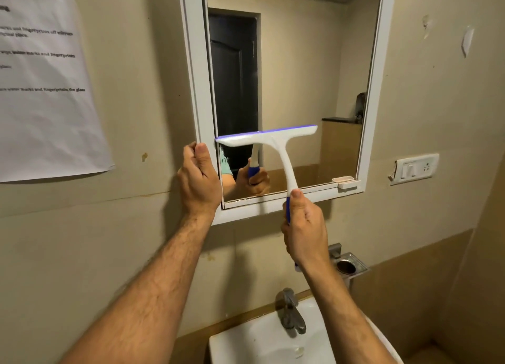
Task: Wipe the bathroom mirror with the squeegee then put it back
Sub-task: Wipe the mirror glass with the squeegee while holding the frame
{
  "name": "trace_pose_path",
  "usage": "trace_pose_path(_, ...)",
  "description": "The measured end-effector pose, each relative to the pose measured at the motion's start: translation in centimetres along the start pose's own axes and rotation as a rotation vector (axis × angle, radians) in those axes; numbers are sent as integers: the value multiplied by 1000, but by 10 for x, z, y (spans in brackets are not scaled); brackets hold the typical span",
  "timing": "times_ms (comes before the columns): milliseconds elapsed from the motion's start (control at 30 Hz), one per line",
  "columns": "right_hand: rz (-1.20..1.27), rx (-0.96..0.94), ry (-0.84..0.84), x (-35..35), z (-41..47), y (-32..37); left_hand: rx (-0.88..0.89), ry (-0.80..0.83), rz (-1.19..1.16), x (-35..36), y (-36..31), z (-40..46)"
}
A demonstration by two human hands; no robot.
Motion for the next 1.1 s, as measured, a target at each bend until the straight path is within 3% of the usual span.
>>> trace_pose_path(233,-23,44,37,-8,-21,-41,-16,2,-7,1,1,0)
trace_pose_path(533,-3,24,6,-10,4,14,-26,15,17,-1,-3,-2)
trace_pose_path(900,-45,121,45,-10,-41,-61,-31,14,24,2,4,-2)
trace_pose_path(1100,-23,59,-20,-20,-20,-14,-26,24,15,0,3,0)
Point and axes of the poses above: each hand's wrist, its own z-axis towards the middle knuckle, its own x-axis out of the palm, y = z × x, the point moved 6 cm from there along z, towards the middle knuckle, and after that the axes turned 8 degrees about x, right-handed, at the moved point
